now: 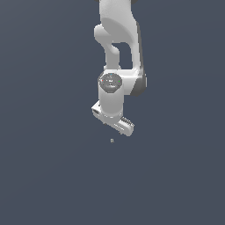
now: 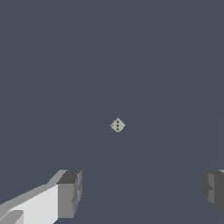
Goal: Pick up the object and move it to a goal position.
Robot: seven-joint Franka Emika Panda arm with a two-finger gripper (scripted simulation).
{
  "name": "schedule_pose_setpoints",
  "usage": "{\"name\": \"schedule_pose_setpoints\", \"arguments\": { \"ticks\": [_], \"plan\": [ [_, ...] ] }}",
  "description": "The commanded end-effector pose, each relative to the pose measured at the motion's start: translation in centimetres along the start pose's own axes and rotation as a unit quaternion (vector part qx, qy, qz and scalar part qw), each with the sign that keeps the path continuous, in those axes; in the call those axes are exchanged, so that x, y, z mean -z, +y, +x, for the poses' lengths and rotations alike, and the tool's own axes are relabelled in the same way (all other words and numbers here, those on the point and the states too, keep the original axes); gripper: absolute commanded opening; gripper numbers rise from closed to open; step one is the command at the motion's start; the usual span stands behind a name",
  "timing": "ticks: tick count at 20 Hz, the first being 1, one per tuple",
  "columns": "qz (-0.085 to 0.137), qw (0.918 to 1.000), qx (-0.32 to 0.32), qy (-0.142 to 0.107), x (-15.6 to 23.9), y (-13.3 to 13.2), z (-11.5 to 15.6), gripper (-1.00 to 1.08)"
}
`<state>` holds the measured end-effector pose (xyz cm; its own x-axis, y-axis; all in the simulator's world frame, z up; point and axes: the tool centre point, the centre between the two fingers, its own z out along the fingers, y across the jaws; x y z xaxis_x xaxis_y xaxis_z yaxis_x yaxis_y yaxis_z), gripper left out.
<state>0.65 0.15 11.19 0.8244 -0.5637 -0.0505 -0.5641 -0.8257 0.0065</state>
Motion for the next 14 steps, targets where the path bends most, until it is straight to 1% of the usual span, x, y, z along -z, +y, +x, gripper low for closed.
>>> {"name": "schedule_pose_setpoints", "arguments": {
  "ticks": [1,4,7,10,14],
  "plan": [
    [0.001,0.9993,-0.037,0.001,-0.5,-0.1,0.2,1.00],
    [0.002,0.9968,-0.080,0.003,-1.1,-0.3,0.5,1.00],
    [0.003,0.9925,-0.122,0.005,-1.7,-0.4,0.7,1.00],
    [0.005,0.9863,-0.165,0.007,-2.2,-0.6,1.0,1.00],
    [0.006,0.9753,-0.221,0.010,-3.0,-0.7,1.4,1.00]
  ]
}}
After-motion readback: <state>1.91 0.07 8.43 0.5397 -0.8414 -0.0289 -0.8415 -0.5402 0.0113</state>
